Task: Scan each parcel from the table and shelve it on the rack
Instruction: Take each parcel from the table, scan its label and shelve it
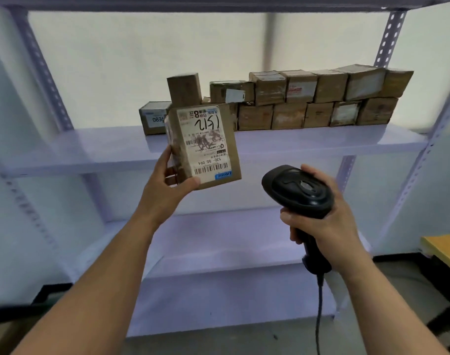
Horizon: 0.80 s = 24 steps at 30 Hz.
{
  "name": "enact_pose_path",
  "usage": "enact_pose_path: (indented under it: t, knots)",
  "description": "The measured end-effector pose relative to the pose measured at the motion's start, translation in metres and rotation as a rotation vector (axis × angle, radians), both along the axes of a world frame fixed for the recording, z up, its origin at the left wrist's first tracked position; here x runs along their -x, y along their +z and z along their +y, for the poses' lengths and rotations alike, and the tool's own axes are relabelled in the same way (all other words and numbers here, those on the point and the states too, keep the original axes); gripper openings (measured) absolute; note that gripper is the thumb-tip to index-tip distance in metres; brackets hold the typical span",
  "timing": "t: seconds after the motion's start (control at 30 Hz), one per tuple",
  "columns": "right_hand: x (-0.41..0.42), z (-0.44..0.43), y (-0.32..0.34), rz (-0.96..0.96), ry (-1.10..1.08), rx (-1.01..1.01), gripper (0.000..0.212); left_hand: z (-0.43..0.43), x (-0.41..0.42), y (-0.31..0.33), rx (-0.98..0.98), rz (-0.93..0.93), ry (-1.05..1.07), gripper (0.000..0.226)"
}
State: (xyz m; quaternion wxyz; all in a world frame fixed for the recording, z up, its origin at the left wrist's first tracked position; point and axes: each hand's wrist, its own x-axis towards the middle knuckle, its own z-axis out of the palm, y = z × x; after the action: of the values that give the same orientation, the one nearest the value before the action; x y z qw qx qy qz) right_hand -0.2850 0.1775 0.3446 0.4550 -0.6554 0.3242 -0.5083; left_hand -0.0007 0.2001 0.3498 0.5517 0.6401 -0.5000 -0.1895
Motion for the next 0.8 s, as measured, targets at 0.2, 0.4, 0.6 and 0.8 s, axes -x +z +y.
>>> enact_pose_path:
  t: [0.2,0.4,0.6,0.8]
  knots:
    - [-0.052,-0.022,0.014,0.0,0.051,0.035,0.081,-0.01,-0.07,0.017,0.037,0.051,0.097,0.074]
    - [-0.132,-0.051,0.028,-0.017,0.068,0.077,0.081,-0.03,-0.168,0.039,0.04,0.106,0.163,0.084]
    - [-0.215,-0.077,0.035,-0.005,0.08,0.107,0.081,-0.058,-0.265,0.053,0.004,0.13,0.201,0.076]
    - [-0.265,-0.097,0.036,-0.017,0.022,0.114,0.081,-0.107,-0.32,0.045,-0.101,0.103,0.213,0.084]
